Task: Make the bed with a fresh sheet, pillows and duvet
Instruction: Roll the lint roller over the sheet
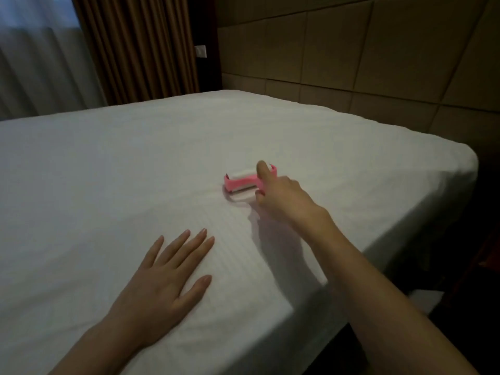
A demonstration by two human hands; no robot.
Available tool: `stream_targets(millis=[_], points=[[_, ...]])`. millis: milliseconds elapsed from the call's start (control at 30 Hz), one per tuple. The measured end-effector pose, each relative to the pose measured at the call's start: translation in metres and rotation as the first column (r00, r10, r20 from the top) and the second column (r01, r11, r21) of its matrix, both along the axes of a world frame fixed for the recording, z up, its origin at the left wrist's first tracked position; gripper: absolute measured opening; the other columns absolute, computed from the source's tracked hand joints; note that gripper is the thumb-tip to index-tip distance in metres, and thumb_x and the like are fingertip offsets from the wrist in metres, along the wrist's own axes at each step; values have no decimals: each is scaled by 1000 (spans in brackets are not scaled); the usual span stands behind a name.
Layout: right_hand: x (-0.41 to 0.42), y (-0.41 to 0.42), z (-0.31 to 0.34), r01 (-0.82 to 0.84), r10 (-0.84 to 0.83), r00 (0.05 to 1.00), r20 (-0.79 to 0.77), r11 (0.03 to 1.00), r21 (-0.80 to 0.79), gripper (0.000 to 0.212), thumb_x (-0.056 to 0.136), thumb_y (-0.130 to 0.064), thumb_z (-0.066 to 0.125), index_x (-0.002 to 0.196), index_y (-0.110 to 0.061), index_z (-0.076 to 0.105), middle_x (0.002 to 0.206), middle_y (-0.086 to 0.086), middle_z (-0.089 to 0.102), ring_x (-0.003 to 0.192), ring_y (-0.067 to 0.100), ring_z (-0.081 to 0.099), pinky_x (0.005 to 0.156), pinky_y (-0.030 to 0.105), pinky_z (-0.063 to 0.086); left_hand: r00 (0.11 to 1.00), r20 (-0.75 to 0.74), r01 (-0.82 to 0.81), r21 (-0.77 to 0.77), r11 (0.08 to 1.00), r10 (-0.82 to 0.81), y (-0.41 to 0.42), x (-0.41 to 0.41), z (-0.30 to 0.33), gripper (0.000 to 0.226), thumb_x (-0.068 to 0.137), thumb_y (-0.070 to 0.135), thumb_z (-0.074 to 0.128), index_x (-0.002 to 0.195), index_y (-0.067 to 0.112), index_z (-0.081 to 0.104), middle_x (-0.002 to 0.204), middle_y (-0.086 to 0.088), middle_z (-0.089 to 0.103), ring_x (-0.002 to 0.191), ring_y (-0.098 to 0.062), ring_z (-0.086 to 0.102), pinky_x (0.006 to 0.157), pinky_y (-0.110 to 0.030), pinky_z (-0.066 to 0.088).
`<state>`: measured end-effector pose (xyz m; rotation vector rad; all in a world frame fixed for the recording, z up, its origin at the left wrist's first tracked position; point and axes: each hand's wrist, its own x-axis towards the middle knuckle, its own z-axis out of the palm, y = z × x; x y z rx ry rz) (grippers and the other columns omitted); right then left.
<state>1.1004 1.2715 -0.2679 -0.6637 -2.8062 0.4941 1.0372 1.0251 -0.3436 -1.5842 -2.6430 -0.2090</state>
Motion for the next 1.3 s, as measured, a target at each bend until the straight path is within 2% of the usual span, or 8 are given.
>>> stream_targets(millis=[267,367,500,633,767,933,1133,1300], points=[[-67,26,8,-25,25,1000,7,999,-37,53,88,-4,40,137,-19,25,119,18,52,94,31,47,70,34,35,999,12,-35,27,999,35,7,-2,8,59,84,72,8,139,58,24,144,43,12,136,13,12,114,-24,7],[-36,28,6,-68,68,997,20,998,7,42,90,-9,43,128,-19,28,108,16,54,84,31,50,67,35,37,991,-132,26,100,995,-12,30,-12,22,40,83,56,34,105,38,61,111,23,61,89,-9,55,78,-31,38],[45,24,7,-99,97,995,37,994,40,34,96,-22,45,125,-22,27,97,16,57,81,35,56,67,35,41,971,-233,-30,100,995,53,91,-30,27,30,79,44,27,74,22,47,74,1,55,71,-23,51,66,-33,35],[110,11,16,-89,87,993,82,996,15,30,98,-38,44,122,-36,25,82,1,59,77,25,59,68,36,49,992,-81,-71,283,956,98,125,-23,6,41,83,36,31,93,10,61,92,-9,58,83,-30,58,74,-38,43],[152,26,31,-42,58,995,82,983,-180,22,91,-50,48,106,-43,33,57,3,51,47,7,45,47,18,32,993,-6,-111,336,935,120,126,-23,-3,56,85,41,32,114,8,66,120,-9,64,109,-28,62,98,-44,46],[131,36,27,4,22,993,113,973,-230,26,87,-56,49,106,-46,33,53,-5,53,47,9,47,49,18,31,990,21,-137,223,965,136,145,-17,2,68,87,47,15,137,19,52,147,5,42,137,-14,38,118,-37,12],[53,28,14,15,-9,991,134,999,-41,22,98,-45,38,109,-46,18,72,-2,56,65,14,54,67,33,47,981,20,-192,287,938,195,147,-21,-9,54,86,32,35,125,4,61,129,-7,61,122,-20,56,104,-39,24],[-48,43,6,-49,45,995,88,998,39,35,102,-31,37,132,-28,20,92,8,59,77,26,59,69,38,49,961,65,-276,271,922,269,147,-23,-10,64,98,36,16,118,-2,65,125,-17,62,118,-30,58,103,-40,25]])
